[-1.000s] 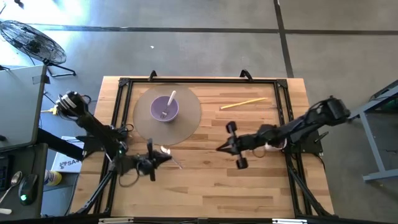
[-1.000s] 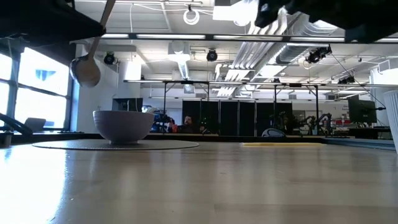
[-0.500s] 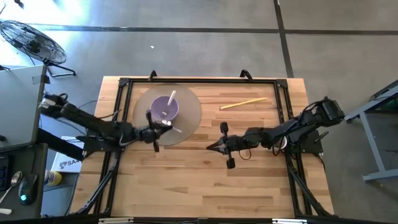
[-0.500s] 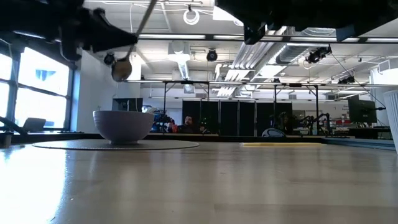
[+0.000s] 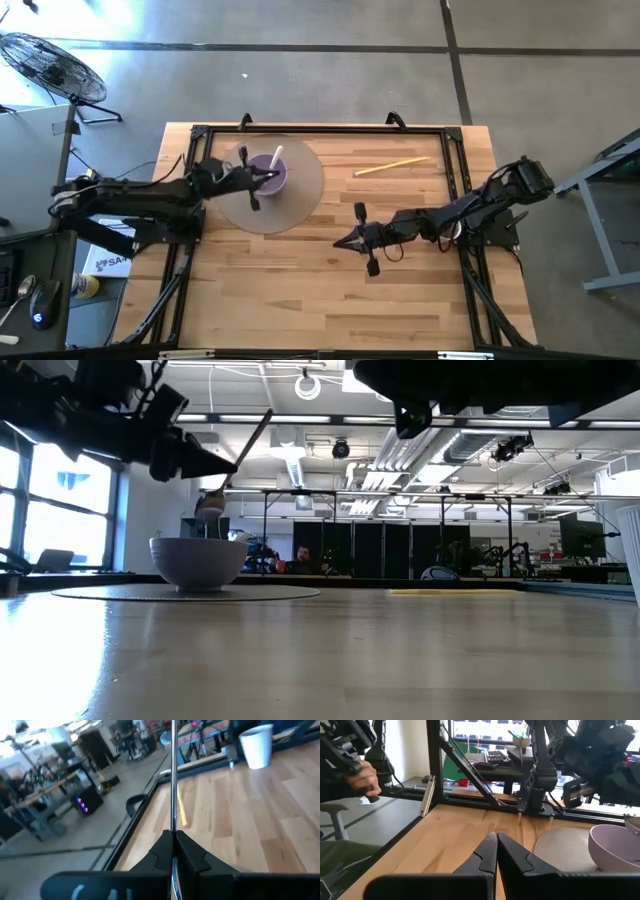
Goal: Pick & Place Utensil
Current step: Put the silver spoon into the violet bowl on the brown mat
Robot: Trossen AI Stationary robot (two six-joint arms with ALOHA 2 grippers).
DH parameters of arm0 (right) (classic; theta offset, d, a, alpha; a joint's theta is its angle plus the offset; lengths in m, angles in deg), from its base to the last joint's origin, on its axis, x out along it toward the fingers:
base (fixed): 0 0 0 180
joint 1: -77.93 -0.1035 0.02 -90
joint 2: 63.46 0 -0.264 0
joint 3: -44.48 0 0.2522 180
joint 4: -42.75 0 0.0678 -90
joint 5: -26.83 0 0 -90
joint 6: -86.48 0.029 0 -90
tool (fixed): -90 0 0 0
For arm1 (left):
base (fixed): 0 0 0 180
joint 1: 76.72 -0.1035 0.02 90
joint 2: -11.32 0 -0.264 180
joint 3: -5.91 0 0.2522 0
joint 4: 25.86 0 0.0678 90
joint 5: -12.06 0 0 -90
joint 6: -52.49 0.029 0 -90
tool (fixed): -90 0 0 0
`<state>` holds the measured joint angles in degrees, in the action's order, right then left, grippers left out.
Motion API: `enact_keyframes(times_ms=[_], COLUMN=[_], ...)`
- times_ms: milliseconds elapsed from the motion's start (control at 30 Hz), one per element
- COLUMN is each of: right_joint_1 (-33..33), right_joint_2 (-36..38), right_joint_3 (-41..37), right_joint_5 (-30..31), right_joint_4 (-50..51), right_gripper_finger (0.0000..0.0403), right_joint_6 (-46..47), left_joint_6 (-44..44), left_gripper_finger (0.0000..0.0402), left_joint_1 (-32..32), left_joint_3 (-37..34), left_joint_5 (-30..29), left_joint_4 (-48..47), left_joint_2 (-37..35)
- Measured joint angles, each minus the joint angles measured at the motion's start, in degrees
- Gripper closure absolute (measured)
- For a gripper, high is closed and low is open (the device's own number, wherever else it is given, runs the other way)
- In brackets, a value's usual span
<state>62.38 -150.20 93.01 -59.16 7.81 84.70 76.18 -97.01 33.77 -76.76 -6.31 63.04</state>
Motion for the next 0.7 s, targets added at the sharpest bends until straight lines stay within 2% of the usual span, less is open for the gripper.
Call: enact_keyframes(times_ms=[267,567,700], right_joint_1=[0.0,0.0,0.0], right_joint_2=[0.0,0.0,0.0], right_joint_3=[0.0,0.0,0.0], right_joint_5=[0.0,-0.1,-0.1], right_joint_4=[0.0,0.9,0.9], right_gripper_finger=[0.0399,0.0399,0.0399], right_joint_6=[0.3,0.4,0.4], left_joint_6=[-4.6,-7.5,-7.4], left_gripper_finger=[0.0401,0.0401,0.0401], left_joint_1=[-7.0,-12.1,-12.0], left_joint_3=[-0.1,-9.5,-10.3], left_joint_5=[4.3,5.8,5.5], left_joint_4=[0.1,12.8,13.5], left_joint_2=[1.8,1.8,1.8])
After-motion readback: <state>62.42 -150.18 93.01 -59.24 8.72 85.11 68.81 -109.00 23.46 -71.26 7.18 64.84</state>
